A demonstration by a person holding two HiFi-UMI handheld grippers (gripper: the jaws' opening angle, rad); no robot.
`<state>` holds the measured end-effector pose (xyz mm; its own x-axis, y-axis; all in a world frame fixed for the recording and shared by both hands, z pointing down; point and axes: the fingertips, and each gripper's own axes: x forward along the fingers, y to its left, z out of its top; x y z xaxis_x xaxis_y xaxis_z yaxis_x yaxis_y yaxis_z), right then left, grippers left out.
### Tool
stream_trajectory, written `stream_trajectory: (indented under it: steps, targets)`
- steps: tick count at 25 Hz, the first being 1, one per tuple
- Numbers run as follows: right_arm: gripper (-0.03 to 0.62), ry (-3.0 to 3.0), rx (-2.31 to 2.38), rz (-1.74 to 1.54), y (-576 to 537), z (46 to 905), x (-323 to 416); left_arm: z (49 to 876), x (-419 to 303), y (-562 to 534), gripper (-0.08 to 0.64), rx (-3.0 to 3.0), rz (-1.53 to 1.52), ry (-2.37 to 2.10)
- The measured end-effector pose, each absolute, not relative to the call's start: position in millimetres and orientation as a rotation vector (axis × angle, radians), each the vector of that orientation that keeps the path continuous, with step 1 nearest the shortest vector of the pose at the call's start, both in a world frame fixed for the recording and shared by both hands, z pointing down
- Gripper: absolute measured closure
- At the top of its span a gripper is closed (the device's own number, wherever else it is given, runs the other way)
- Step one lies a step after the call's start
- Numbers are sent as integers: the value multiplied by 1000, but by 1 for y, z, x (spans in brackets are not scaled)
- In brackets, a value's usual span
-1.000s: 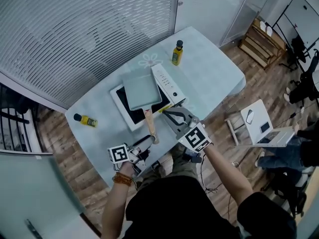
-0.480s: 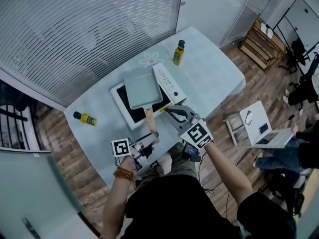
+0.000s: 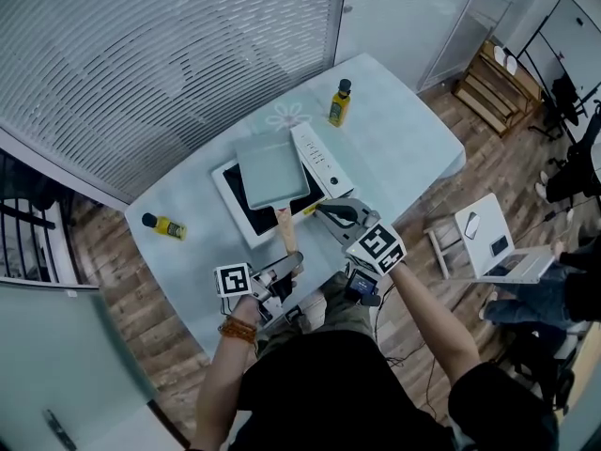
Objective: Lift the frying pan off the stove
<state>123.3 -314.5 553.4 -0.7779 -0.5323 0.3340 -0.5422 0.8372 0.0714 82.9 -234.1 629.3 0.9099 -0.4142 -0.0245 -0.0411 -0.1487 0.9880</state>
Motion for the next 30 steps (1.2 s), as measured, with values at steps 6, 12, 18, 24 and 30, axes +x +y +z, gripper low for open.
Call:
stream_trajectory:
  steps: [6,12,18,24,30]
  targets:
    - [562,-2709,709,386,-315,574,123,627,85,-234,440,1695,-332,-348]
    - [484,-2702,571,755,-312,598,112,627,85,-234,442,1682,-342,-350]
    - [377,-2637,332,1262,-301,614,95,625,84,-234,443,1687,-362,-345]
    - [356,-2582,257,1531,-306,624,82,627,84,-234,446,1682,-370,-347]
    - [336,-2566,133,1714,-311,625,70,627,86,-235,448,1688,-374,-338]
